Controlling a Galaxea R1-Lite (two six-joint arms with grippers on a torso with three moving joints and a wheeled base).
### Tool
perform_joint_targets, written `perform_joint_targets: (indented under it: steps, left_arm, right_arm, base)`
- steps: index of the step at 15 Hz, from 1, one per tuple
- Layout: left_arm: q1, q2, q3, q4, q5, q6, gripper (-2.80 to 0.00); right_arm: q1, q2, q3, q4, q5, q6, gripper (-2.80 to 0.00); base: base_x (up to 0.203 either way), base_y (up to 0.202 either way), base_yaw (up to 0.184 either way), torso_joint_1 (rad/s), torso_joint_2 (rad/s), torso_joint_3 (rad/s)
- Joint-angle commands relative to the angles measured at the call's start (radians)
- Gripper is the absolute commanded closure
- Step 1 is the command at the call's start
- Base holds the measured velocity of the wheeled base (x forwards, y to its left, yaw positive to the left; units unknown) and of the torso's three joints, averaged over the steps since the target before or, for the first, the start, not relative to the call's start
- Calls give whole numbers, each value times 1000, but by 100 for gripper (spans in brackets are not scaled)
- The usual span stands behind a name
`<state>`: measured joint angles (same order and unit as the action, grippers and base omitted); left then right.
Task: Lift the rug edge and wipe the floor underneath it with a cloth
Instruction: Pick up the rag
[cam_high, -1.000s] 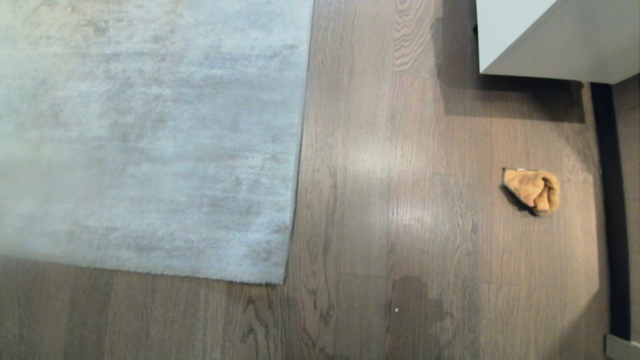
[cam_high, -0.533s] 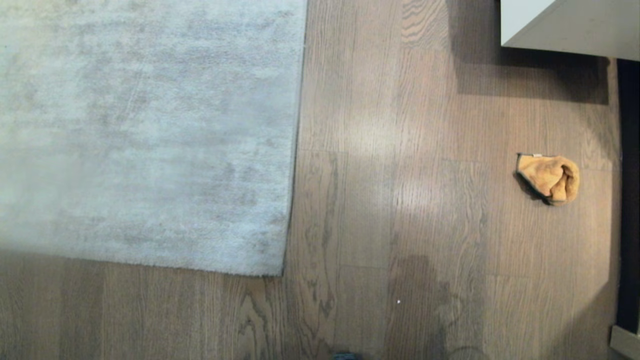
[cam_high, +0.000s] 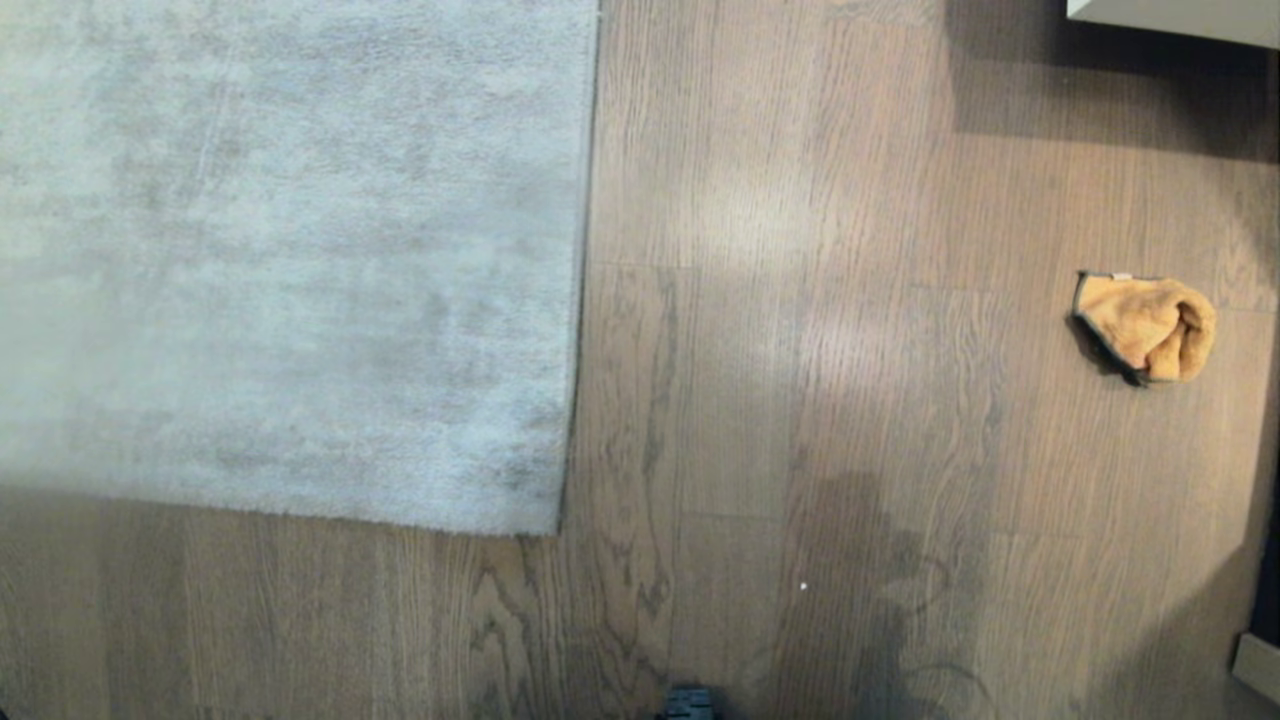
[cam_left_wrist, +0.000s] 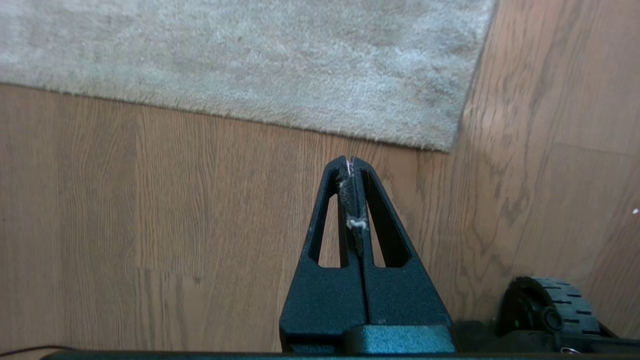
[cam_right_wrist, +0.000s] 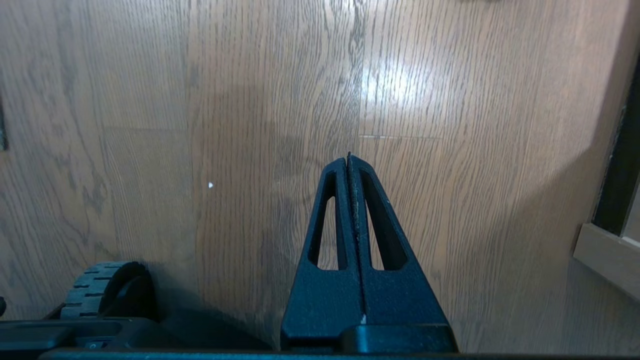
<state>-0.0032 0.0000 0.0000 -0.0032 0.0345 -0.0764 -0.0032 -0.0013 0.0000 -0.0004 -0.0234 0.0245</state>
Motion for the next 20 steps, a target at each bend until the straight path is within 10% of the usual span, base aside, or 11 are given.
perform_joint_targets:
  steps: [1, 20]
  left_arm:
    - [0, 0, 0, 0, 1, 0, 0]
    - [0, 0, 0, -1, 1, -5, 0]
  right_arm:
    - [0, 1, 0, -1, 0, 0, 0]
    - [0, 1, 0, 0, 0, 0, 0]
  base:
    - [0, 0, 0, 3, 9, -192]
    - [0, 0, 0, 2, 2, -128]
